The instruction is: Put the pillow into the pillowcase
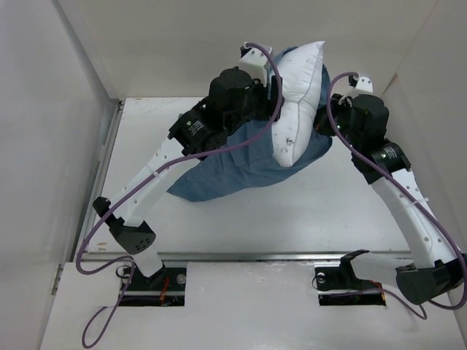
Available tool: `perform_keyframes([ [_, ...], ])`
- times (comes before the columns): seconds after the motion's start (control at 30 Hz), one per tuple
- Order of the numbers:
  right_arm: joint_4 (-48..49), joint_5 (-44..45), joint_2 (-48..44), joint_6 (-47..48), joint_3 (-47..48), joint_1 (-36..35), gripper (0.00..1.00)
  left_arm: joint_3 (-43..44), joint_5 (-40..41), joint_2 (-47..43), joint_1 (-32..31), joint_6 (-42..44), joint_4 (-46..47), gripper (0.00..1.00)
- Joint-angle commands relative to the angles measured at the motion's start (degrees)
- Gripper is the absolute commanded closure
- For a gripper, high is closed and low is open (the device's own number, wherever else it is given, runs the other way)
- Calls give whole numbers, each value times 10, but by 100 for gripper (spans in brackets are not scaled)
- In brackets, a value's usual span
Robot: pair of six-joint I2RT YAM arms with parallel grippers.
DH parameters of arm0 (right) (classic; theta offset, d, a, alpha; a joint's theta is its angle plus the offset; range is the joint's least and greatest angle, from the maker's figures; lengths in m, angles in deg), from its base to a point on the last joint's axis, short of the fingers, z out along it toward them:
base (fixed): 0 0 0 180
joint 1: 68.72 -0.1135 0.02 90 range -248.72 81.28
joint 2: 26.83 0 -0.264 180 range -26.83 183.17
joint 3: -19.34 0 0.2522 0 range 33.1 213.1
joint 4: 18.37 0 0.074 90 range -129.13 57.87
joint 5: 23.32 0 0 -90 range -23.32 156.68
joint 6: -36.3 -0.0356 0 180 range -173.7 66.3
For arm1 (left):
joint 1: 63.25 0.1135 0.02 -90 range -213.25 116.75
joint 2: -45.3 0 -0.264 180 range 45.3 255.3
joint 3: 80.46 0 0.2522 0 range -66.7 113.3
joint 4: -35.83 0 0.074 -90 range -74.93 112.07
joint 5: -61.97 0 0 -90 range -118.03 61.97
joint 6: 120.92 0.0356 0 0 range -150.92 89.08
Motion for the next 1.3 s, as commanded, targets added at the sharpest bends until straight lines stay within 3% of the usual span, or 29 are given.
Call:
perform_keyframes([
  [0.0, 78, -10, -22, 9, 8, 7, 100, -10, 6, 1, 1, 17, -52, 39],
  [0.17, 72, 0, -22, 9, 14, 7, 100, 3, 31, -22, 1, 12, -57, 36],
  [0.33, 67, 6, -22, 9, 19, 2, 100, 3, 64, -48, 1, 18, -45, 25],
  [0.6, 62, 11, -22, 9, 25, 2, 100, 28, 99, -60, 1, 8, -52, 25],
  [0.67, 56, 11, -17, 9, 32, 2, 100, 28, 99, -67, 1, 8, -46, 28],
  [0.8, 63, 16, -17, 14, 39, -4, 100, 33, 99, -78, 1, 20, -40, 48],
  [0.87, 63, 16, -17, 20, 62, -4, 100, 38, 99, -84, 1, 20, -40, 54],
  [1.03, 48, 16, 5, 40, 147, -9, 100, 68, 84, -84, 1, 36, -45, 56],
  [1.17, 35, -7, 35, 58, 287, -9, 100, 118, 84, -84, 1, 48, -45, 51],
  [1.27, 11, -48, 75, 70, 362, -9, 100, 125, 84, -98, 1, 53, -27, 41],
])
